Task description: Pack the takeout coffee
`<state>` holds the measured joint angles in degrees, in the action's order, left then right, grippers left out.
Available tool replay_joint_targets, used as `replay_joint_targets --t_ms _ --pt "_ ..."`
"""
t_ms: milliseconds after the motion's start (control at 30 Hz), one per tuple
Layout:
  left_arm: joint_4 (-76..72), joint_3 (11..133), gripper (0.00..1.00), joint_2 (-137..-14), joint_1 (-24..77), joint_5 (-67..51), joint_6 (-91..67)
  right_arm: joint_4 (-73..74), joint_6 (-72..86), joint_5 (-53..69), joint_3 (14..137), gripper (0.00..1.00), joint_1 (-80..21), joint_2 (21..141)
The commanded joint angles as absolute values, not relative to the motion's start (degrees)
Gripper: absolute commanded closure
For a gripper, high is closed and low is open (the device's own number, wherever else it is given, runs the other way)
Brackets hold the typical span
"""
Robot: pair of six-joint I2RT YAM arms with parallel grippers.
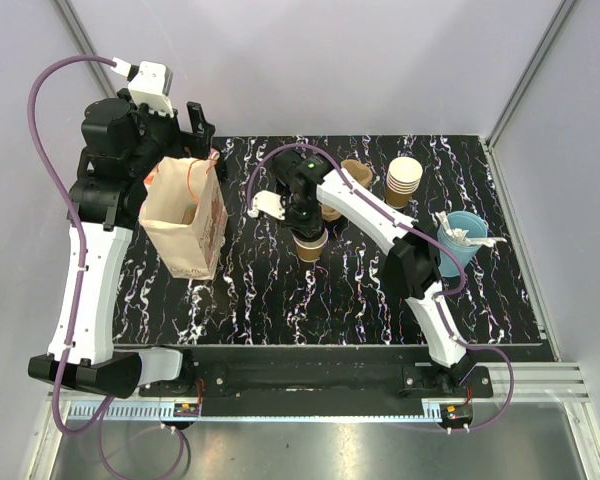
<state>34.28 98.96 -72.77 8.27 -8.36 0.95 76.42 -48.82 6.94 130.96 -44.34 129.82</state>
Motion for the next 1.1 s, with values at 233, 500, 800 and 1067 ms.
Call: replay_joint_targets --t_ms 233,500,800,1067 --pt "32.3 100.2 0.01 -71.8 7.7 -8.8 0.3 92.3 -48.2 4.9 132.4 1.00 -45.3 125.7" --pt "32.1 100.0 0.01 -71.9 7.6 -9.1 0.2 93.4 -47.1 3.6 131.5 1.00 -47.6 123.2" --pt "32.0 99.7 0.01 -71.5 7.6 -9.3 0.2 93.3 -46.4 1.5 126.4 1.00 -49.0 121.6" --pt "31.8 99.6 0.01 -71.5 7.6 -9.6 0.2 93.3 -46.8 0.6 125.4 1.00 -49.0 122.0"
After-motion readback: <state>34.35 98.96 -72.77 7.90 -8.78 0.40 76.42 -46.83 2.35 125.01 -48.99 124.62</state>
